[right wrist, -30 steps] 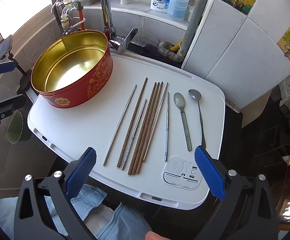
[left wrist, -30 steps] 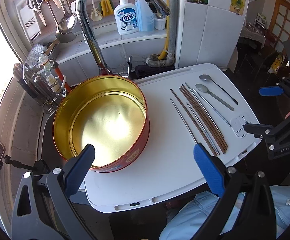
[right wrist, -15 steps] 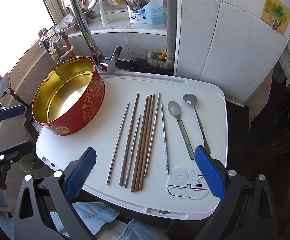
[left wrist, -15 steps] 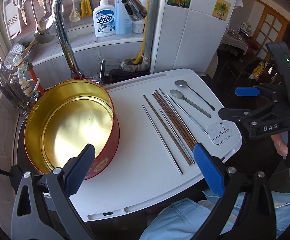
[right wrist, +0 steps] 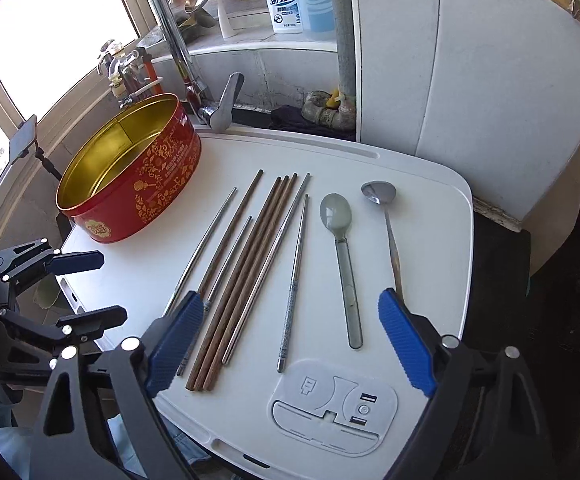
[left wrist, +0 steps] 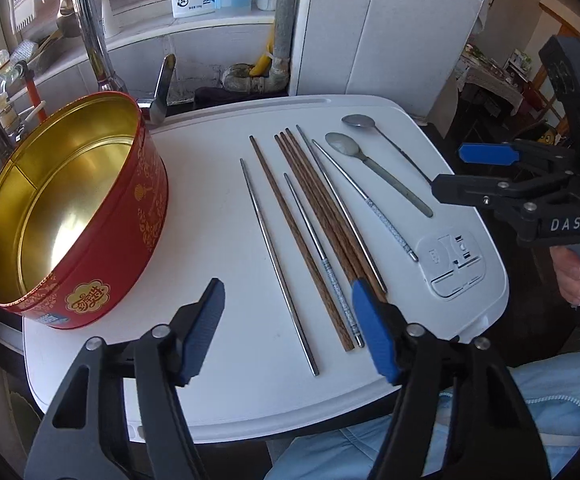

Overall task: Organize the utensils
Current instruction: 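Grasp a silver chopstick with the left tool while the right tool grasps another silver chopstick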

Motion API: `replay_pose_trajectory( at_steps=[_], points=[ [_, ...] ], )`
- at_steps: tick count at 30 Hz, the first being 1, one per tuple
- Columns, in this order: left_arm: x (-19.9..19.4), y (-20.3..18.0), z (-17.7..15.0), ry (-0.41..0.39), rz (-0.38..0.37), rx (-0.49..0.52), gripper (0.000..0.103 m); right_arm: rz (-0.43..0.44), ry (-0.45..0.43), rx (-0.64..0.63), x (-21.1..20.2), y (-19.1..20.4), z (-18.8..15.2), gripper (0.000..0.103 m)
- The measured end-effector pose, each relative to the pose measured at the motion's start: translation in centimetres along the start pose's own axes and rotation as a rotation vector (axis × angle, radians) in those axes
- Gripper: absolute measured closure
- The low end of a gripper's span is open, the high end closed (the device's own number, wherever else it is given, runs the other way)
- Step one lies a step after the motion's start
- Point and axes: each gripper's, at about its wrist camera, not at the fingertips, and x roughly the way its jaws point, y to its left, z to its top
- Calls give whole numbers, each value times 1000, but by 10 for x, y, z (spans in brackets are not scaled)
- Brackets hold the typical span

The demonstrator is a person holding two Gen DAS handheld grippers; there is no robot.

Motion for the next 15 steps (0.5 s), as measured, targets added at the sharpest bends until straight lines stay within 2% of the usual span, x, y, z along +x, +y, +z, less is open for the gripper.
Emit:
replay_pose_trajectory(
  at_steps=[1, 4, 8, 10, 15],
  points=[
    [10, 3, -2, 19, 12, -15, 51, -1, 20, -5, 9, 0, -2, 38],
    [32, 9, -1, 32, 19, -19, 51, 14, 40, 36, 31, -3, -5, 39],
    [49, 17, 10, 24, 38, -10, 51, 14, 70, 48, 53, 1, -6, 52],
    [57, 17, 15, 25, 35, 19, 51, 8, 84, 47, 61, 3, -6, 60],
    [74, 14, 15, 32, 76, 106, 51, -30, 104, 19, 75, 10, -14, 69]
  ],
)
